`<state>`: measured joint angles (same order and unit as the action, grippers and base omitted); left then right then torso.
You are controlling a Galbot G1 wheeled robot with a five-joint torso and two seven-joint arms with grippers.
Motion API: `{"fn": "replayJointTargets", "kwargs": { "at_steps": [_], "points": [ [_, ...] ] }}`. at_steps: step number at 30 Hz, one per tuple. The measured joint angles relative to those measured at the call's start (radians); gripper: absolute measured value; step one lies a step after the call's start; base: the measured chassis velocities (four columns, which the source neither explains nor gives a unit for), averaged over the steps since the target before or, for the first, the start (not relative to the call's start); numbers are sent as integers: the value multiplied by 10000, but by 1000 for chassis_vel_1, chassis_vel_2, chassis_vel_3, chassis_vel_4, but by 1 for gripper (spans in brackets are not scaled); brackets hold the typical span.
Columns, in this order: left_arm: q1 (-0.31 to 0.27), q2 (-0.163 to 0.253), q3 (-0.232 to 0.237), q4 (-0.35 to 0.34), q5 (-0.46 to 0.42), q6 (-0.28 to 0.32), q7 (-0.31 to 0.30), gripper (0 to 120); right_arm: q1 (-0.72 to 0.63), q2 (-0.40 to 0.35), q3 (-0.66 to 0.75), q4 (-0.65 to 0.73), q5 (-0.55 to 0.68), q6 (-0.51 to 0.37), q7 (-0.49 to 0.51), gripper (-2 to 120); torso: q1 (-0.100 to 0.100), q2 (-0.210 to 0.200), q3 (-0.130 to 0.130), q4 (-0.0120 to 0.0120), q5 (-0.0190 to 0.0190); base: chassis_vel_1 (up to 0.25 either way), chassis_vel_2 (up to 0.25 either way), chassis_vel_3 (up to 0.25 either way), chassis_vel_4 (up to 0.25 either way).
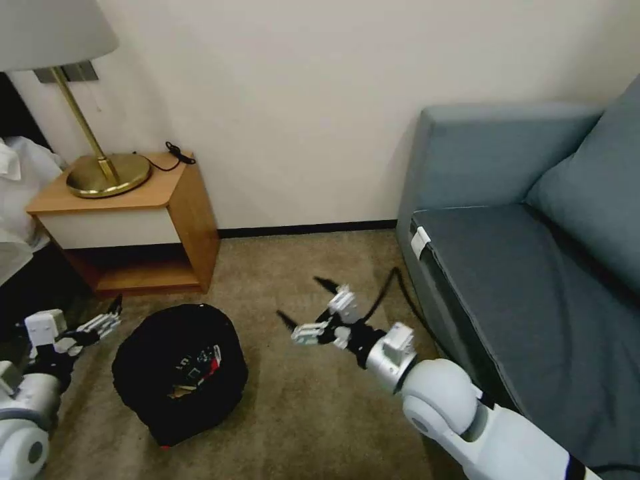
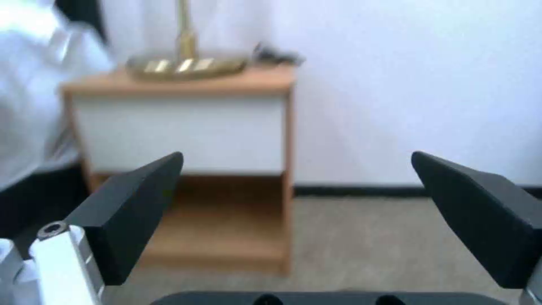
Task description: Pick up the trash bin, then pick up the garbage on the floor and place it into the trash bin.
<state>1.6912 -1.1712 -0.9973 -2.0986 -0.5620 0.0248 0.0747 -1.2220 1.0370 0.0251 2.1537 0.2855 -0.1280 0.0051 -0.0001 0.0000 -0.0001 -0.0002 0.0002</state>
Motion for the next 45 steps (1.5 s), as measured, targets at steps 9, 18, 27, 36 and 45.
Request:
{"fn": "replayJointTargets", "kwargs": {
  "at_steps": [9, 18, 27, 36, 45],
  "points": [
    [867, -1068, 1250, -1169, 1719, -1877, -269, 100, -3304, 1350, 2493, 1301, -1947, 1314, 178, 100, 0, 0, 0, 0, -2, 0, 0, 0, 0],
    [1899, -1862, 2173, -2190, 2878, -3019, -544, 100, -5282, 2879, 3283, 2066, -3033, 2281, 252, 100, 0, 0, -1, 2, -2, 0, 0, 0, 0],
    [2626, -2132, 2781, -2206, 3327, -3728, -573, 100, -5843, 4028, 3258, 1526, -3956, 3688, 292, 100, 0, 0, 0, 3, -2, 0, 0, 0, 0],
    [2675, -2170, 3052, -2077, 3374, -3845, -735, 100, -5824, 4200, 3117, 1518, -3991, 3692, 424, 100, 0, 0, 0, 2, -3, 0, 0, 0, 0],
    [2655, -2162, 3040, -2061, 3368, -3831, -738, 100, -5797, 4168, 3100, 1510, -3977, 3664, 426, 100, 0, 0, 0, 2, -3, 0, 0, 0, 0]
  ]
}}
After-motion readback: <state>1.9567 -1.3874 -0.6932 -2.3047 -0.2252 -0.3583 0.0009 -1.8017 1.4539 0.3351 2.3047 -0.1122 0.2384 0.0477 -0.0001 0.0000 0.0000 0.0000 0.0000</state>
